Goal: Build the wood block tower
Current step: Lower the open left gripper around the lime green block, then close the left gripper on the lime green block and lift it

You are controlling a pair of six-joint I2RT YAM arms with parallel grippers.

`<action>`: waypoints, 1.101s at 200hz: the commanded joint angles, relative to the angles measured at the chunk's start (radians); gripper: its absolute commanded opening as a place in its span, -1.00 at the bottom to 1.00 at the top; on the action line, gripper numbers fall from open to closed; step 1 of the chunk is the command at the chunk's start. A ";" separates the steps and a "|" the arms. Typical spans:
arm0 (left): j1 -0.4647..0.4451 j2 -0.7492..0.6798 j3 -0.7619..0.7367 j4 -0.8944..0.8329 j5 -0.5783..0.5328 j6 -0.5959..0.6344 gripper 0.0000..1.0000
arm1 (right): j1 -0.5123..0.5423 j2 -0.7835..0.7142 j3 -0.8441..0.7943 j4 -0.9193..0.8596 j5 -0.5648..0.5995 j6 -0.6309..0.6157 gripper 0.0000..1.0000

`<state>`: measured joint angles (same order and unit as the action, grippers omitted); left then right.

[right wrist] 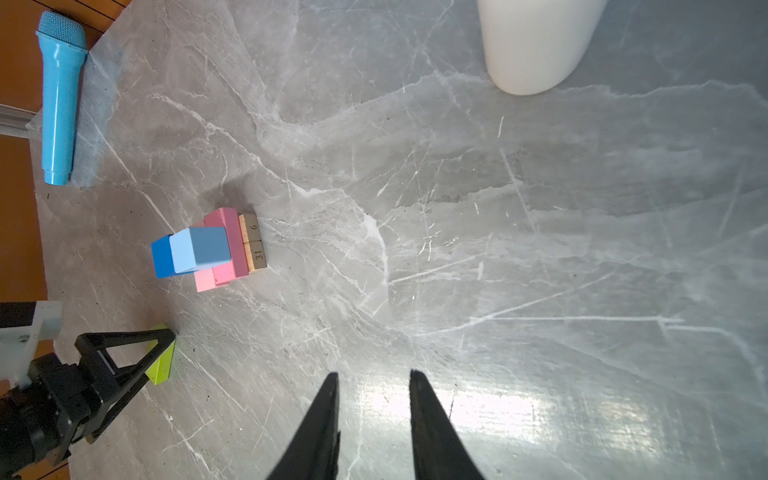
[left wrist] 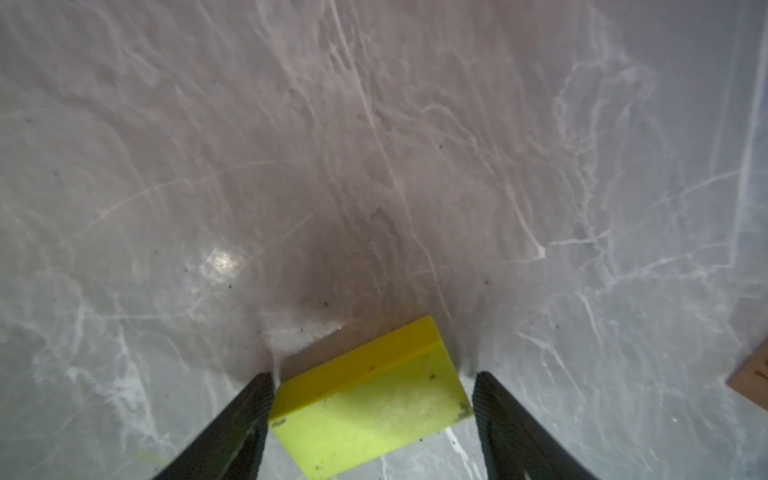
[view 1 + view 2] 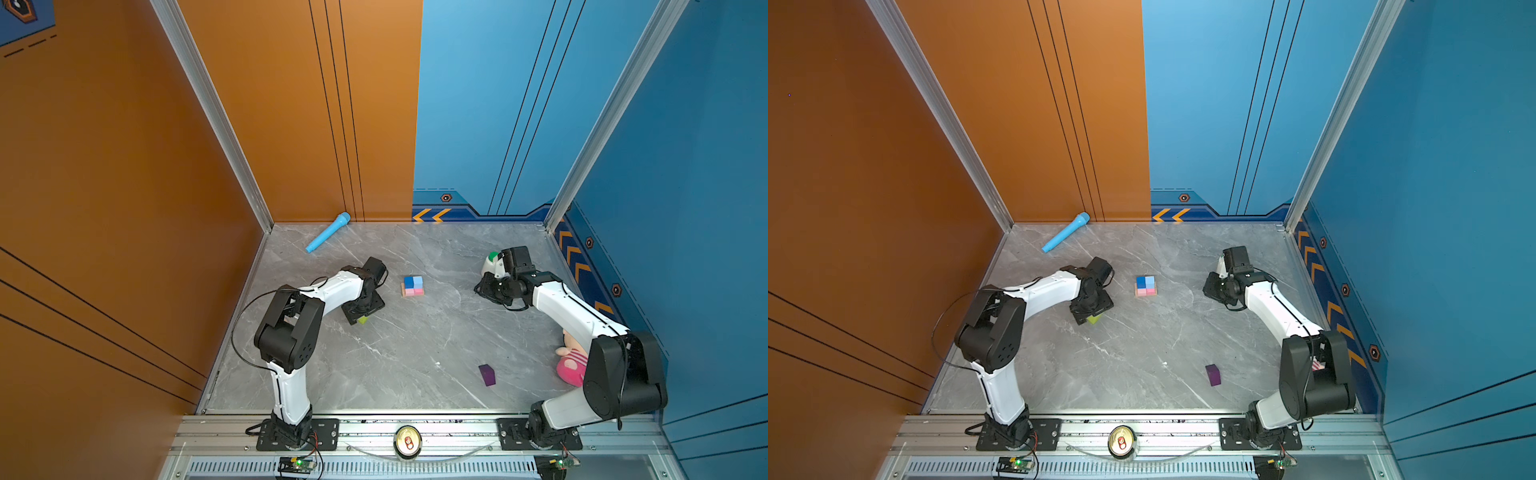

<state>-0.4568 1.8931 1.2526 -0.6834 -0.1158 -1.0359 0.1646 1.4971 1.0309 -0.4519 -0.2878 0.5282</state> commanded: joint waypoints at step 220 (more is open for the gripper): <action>-0.002 0.027 0.162 -0.075 0.017 0.218 0.55 | -0.007 -0.029 -0.006 -0.042 0.015 -0.002 -0.39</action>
<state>-0.4526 1.9938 1.4151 -0.7071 -0.0551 -0.8268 0.1627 1.4960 1.0309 -0.4633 -0.2867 0.5278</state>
